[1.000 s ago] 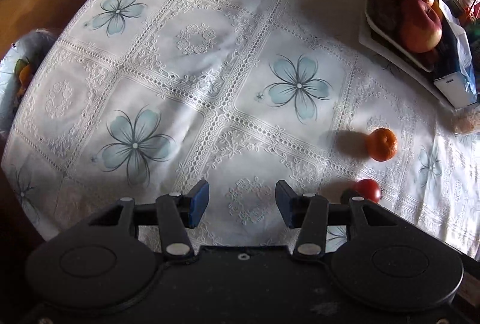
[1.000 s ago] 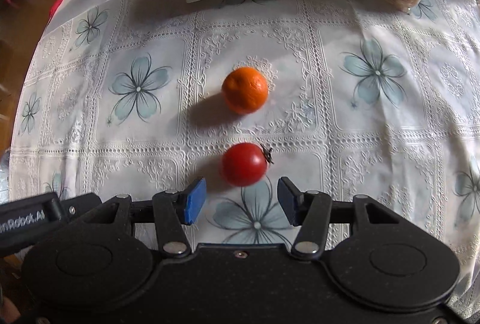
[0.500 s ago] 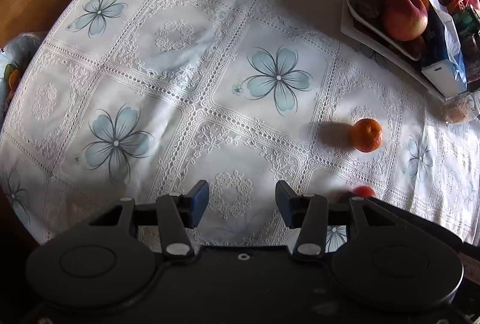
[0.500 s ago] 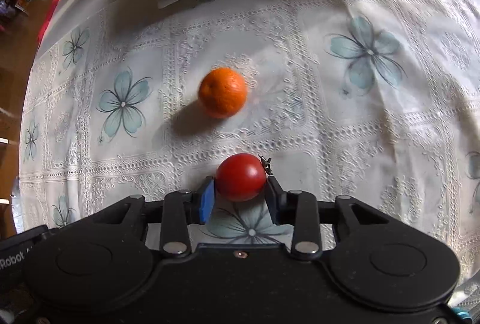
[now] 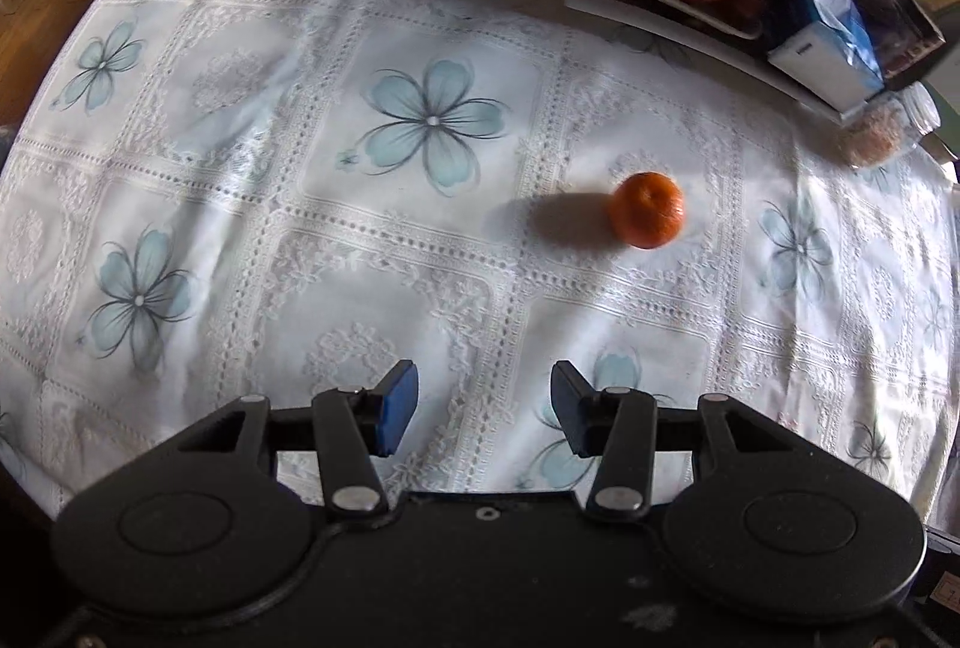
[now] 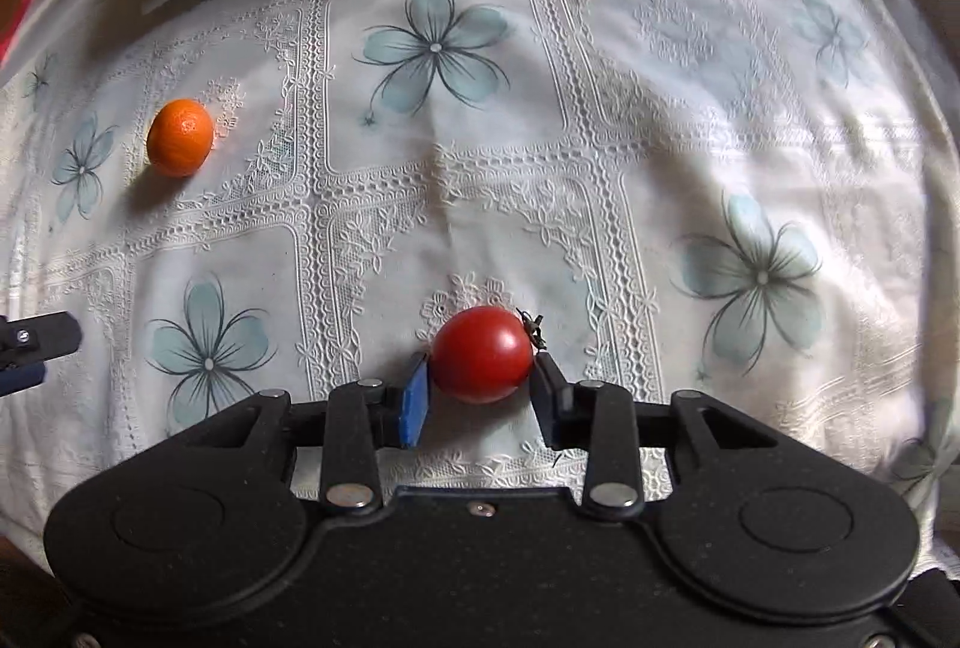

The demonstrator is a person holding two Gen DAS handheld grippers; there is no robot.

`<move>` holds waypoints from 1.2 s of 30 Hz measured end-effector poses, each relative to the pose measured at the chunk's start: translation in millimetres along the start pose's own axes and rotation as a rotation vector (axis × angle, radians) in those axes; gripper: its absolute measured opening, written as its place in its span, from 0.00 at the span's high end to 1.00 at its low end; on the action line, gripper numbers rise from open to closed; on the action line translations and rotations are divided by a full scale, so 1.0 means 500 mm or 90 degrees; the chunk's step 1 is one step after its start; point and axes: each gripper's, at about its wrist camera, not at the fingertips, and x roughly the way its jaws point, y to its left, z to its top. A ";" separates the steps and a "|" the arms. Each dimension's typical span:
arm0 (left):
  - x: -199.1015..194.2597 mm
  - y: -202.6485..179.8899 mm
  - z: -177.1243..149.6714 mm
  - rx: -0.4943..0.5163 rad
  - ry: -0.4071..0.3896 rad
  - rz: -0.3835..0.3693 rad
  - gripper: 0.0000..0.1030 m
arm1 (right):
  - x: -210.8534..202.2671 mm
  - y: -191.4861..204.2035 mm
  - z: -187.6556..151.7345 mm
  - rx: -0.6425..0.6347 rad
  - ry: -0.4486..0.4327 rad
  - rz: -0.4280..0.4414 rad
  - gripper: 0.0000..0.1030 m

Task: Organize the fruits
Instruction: 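Close right gripper on the cherry tomato while left gripper approaches the last tangerine, then close left gripper on the tangerine while right gripper holds the cherry tomato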

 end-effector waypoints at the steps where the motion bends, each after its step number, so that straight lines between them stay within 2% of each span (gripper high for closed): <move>1: 0.001 -0.005 -0.001 0.003 -0.003 -0.006 0.52 | -0.001 -0.003 0.000 0.006 -0.004 0.003 0.56; 8: 0.004 -0.018 0.000 -0.004 -0.015 -0.032 0.52 | -0.007 -0.001 -0.009 -0.009 -0.059 -0.004 0.55; 14: 0.008 -0.018 0.000 -0.006 -0.020 -0.018 0.52 | -0.006 0.027 -0.004 -0.035 -0.055 -0.024 0.52; 16: 0.010 -0.018 -0.001 -0.007 -0.019 -0.015 0.52 | -0.005 0.030 -0.006 -0.043 -0.051 -0.003 0.40; 18: 0.011 -0.019 -0.003 -0.004 -0.019 -0.014 0.52 | 0.002 0.036 -0.010 -0.058 -0.056 0.005 0.31; 22: 0.010 -0.025 -0.009 0.002 -0.021 -0.013 0.52 | 0.006 0.072 -0.029 -0.115 -0.076 -0.047 0.27; 23: 0.009 -0.027 -0.010 0.003 -0.021 -0.014 0.52 | 0.009 0.072 -0.031 -0.107 -0.079 -0.064 0.22; 24: 0.008 -0.028 -0.011 0.004 -0.021 -0.015 0.52 | 0.014 0.064 -0.030 -0.084 -0.076 -0.069 0.12; 26: 0.007 -0.032 -0.012 0.005 -0.022 -0.020 0.52 | 0.023 0.036 -0.023 -0.032 -0.059 -0.041 0.00; 32: 0.013 -0.041 -0.017 0.016 -0.020 -0.012 0.52 | 0.028 0.043 -0.016 -0.045 -0.037 -0.053 0.00; 36: 0.007 -0.055 -0.021 0.040 -0.036 -0.026 0.52 | 0.031 0.048 -0.011 -0.047 -0.020 -0.053 0.00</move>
